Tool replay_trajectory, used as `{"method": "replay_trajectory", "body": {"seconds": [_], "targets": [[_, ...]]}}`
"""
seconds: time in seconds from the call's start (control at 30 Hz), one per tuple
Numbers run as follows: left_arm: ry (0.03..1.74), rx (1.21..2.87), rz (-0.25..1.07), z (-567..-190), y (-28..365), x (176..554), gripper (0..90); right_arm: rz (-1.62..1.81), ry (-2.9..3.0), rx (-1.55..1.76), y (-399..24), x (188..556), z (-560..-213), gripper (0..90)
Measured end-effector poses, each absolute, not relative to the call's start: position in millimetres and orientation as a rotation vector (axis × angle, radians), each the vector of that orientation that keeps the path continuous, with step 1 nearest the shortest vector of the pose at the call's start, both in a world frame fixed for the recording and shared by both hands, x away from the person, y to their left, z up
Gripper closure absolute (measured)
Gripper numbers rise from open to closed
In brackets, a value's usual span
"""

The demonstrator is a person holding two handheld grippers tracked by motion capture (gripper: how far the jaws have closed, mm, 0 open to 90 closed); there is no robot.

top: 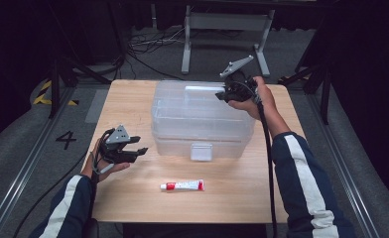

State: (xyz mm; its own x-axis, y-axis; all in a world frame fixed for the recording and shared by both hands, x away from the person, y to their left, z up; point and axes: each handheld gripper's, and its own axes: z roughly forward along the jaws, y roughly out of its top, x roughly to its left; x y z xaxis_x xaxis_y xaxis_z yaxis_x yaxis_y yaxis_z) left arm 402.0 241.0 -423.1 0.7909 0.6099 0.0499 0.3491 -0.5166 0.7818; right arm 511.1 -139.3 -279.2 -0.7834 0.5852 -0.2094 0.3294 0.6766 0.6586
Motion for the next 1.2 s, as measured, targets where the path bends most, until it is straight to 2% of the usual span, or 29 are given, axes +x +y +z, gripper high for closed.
{"method": "replay_trajectory", "body": {"seconds": [0.1, 0.27, 0.63, 1.13, 1.2], "targets": [[0.699, 2.127, 0.417, -415.3, 238.7, 405.0, 42.9, 0.862, 2.488, 0.721, -139.4, 512.6, -278.0, 72.1], [0.691, 2.101, 0.42, -405.2, 231.3, 410.1, 45.8, 0.872, 2.487, 0.731, -139.8, 516.3, -275.7, 71.9], [0.705, 2.056, 0.465, -394.7, 221.2, 417.1, 66.8, 0.857, 2.485, 0.747, -138.6, 522.0, -270.1, 71.1], [0.749, 2.01, 0.46, -390.7, 212.3, 428.9, 83.0, 0.833, 2.474, 0.742, -137.2, 527.6, -261.4, 69.9], [0.745, 2.008, 0.461, -390.6, 212.5, 429.1, 85.5, 0.827, 2.462, 0.742, -137.6, 526.6, -259.5, 65.7]]}}
